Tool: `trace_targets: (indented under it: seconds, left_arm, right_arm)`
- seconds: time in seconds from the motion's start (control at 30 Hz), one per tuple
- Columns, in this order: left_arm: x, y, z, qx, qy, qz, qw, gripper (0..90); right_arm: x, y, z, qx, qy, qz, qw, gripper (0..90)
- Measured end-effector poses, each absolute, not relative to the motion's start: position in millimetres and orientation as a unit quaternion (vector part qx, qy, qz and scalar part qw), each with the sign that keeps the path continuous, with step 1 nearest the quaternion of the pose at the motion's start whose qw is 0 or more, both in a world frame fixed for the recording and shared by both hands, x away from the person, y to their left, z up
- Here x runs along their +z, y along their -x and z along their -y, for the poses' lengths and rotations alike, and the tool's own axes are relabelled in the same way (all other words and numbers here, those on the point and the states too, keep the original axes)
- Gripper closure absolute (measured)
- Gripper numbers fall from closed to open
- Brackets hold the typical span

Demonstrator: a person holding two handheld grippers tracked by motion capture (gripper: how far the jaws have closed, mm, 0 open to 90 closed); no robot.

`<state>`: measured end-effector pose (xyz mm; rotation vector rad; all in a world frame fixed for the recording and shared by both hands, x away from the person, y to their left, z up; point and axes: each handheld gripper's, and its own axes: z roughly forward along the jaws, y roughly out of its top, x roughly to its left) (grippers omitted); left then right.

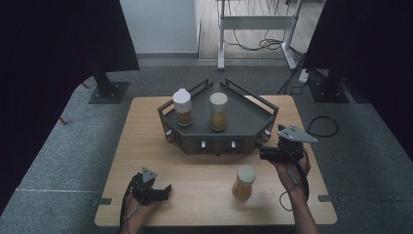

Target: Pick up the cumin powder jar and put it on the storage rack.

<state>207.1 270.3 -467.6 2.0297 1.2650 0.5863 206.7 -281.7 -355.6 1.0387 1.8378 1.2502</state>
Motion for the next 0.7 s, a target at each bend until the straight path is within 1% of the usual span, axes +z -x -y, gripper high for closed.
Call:
trace_targets:
  seconds: [0.3,0.7]
  left_arm:
    - [-467.6,-207.1,-270.3,0.225,-0.777,-0.484,0.333,1.5]
    - [-467.7,-206.9,-270.1,0.225,-0.777,-0.485,0.333,1.5]
  right_arm:
    - [-362.7,-204.0,286.9,0.465,-0.412,-0.707,0.339,5.8]
    - [-384.4,-203.8,293.3,0.442,-0.437,-0.709,0.332,6.2]
